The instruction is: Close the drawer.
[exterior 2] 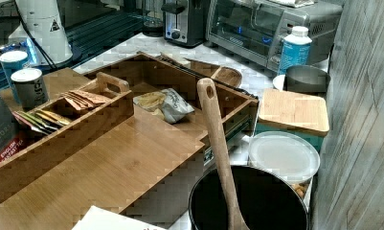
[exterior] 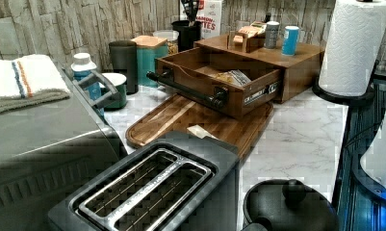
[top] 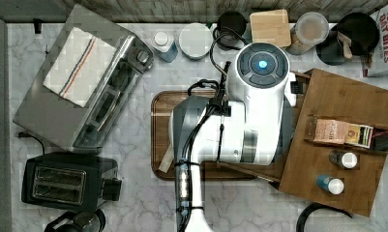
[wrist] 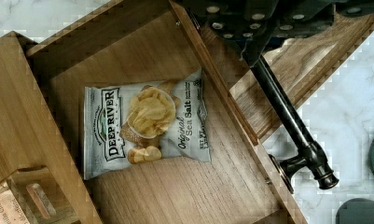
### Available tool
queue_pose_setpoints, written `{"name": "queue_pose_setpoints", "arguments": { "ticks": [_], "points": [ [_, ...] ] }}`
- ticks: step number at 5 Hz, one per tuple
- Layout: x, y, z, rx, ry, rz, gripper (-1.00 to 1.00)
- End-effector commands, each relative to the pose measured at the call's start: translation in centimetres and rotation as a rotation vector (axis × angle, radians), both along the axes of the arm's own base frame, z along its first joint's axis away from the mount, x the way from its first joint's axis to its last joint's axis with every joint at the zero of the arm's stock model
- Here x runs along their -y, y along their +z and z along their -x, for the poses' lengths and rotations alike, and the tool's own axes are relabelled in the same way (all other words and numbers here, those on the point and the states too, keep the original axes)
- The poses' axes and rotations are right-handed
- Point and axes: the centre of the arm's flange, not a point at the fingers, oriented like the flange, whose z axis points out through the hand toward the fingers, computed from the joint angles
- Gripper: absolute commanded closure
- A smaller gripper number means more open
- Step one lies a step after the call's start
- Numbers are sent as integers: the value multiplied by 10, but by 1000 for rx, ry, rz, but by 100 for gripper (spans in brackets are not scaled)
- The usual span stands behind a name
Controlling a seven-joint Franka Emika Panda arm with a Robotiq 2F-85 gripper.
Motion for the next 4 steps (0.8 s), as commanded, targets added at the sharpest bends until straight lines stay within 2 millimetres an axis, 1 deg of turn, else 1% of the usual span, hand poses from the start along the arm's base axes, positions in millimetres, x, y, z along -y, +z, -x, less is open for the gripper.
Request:
{"name": "queue_pose_setpoints", "arguments": {
  "ticks": [1,2,3,4],
  "points": [
    [6,0,1,-1,-7,9,100],
    [-14,-13,-2,-3,59,3,100],
    [-48,-33,-6,29,184,-1,100],
    [-81,-38,-12,41,194,2,100]
  ]
}}
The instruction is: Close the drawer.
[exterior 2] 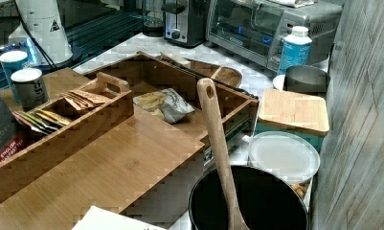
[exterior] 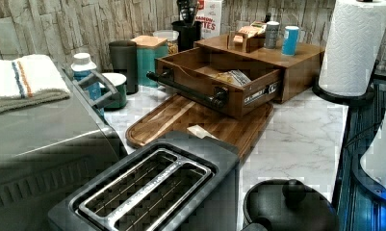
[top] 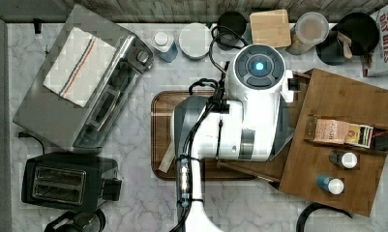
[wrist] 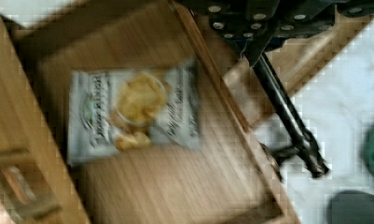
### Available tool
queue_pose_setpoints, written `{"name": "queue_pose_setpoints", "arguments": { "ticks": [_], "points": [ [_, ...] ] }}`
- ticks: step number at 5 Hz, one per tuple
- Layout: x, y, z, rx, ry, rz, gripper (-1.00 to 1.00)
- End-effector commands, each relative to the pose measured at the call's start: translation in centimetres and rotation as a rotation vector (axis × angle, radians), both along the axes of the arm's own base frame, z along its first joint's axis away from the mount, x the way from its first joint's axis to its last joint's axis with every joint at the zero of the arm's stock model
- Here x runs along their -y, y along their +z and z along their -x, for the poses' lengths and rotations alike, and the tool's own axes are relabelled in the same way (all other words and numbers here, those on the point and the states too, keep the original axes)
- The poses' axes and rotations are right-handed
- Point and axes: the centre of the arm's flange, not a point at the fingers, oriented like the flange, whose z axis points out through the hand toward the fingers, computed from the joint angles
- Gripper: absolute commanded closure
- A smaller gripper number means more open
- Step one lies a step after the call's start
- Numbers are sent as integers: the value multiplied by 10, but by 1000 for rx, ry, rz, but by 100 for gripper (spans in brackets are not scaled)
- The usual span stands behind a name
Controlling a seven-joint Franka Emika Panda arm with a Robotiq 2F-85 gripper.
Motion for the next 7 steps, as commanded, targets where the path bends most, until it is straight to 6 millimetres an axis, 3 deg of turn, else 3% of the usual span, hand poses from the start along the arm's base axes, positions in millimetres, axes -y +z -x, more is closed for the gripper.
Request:
{"name": "queue_pose_setpoints", "arguments": {
  "ticks": [1,2,3,4,7],
  "points": [
    [-105,-16,-7,18,157,-6,100],
    [-135,-17,-11,70,234,39,100],
    [-149,-29,-17,86,302,53,100],
    [-122,-52,-30,2,265,-113,100],
    [-126,-119,-13,-35,364,49,100]
  ]
}}
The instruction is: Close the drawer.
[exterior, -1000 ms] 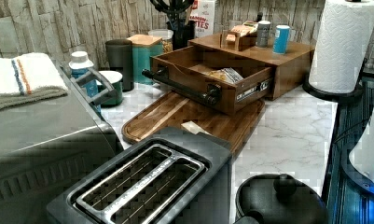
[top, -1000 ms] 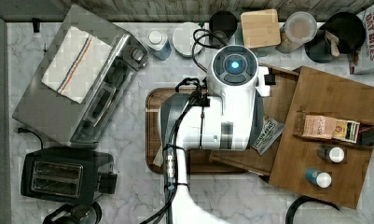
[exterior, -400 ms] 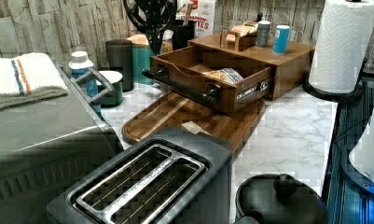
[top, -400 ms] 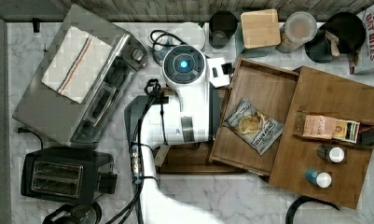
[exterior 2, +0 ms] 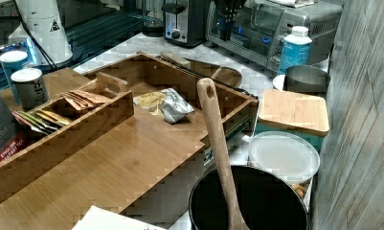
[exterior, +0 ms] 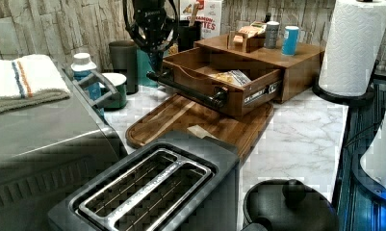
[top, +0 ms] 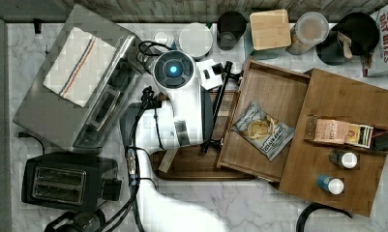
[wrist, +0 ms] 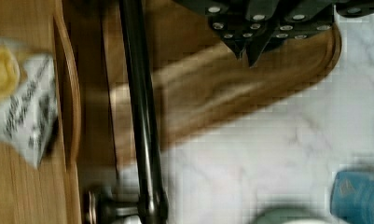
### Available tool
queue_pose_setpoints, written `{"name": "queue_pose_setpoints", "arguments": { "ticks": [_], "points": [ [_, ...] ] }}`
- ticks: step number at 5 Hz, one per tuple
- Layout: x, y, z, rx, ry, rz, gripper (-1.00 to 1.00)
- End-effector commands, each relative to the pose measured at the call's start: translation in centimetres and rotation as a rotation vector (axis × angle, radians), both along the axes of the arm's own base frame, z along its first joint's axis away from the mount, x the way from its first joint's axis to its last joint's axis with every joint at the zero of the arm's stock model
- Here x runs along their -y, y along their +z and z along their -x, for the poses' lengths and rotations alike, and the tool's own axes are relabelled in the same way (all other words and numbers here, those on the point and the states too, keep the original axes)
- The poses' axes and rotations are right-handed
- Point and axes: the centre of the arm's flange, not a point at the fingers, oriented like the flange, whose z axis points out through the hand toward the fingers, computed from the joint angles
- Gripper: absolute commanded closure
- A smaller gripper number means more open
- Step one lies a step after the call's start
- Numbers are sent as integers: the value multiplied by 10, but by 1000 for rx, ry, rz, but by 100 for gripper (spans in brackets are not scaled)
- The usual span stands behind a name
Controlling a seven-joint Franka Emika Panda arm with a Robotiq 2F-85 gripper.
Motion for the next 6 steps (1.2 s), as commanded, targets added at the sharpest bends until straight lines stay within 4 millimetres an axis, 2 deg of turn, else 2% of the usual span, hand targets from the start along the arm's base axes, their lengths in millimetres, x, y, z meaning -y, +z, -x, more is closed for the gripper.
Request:
{"name": "queue_pose_setpoints", "arguments": {
  "ticks": [1,2,3,4,5,6],
  "points": [
    [5,-46,3,-38,29,93,100],
    [11,-70,4,-19,63,121,100],
    [15,-85,8,-25,70,126,100],
    [22,-87,10,-41,83,118,100],
    [41,-86,15,-26,106,134,100],
    [72,-81,18,-32,147,103,100]
  ]
}}
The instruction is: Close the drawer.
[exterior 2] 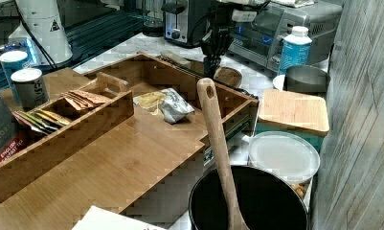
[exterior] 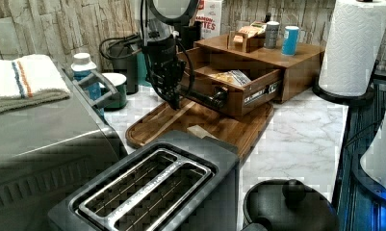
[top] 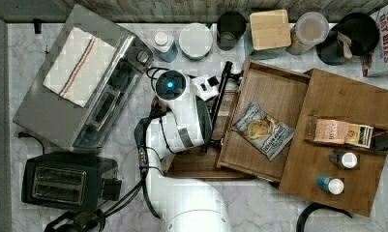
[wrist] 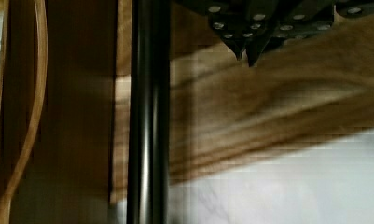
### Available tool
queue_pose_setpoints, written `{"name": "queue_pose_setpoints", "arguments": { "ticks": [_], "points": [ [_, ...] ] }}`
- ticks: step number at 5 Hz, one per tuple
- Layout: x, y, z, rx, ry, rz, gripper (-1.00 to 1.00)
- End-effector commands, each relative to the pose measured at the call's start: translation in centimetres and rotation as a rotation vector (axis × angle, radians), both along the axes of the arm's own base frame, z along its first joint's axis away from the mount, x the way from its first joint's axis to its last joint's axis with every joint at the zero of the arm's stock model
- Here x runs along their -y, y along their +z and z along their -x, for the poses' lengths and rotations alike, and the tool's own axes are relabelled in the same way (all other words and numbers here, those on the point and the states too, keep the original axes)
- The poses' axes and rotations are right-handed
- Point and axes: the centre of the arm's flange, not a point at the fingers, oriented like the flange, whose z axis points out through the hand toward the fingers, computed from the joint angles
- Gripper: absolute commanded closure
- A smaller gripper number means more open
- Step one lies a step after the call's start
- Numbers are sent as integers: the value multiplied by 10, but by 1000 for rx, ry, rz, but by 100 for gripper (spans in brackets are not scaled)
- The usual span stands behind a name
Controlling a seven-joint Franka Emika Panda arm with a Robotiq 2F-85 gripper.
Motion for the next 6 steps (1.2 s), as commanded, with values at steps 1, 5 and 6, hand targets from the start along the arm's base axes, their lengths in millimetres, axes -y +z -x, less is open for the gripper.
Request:
{"name": "queue_pose_setpoints", "arguments": {
  "ticks": [1,5,6],
  "points": [
    [104,44,0,89,47,3,100],
    [281,46,50,179,-63,-8,100],
    [353,48,42,148,-115,-27,100]
  ]
}}
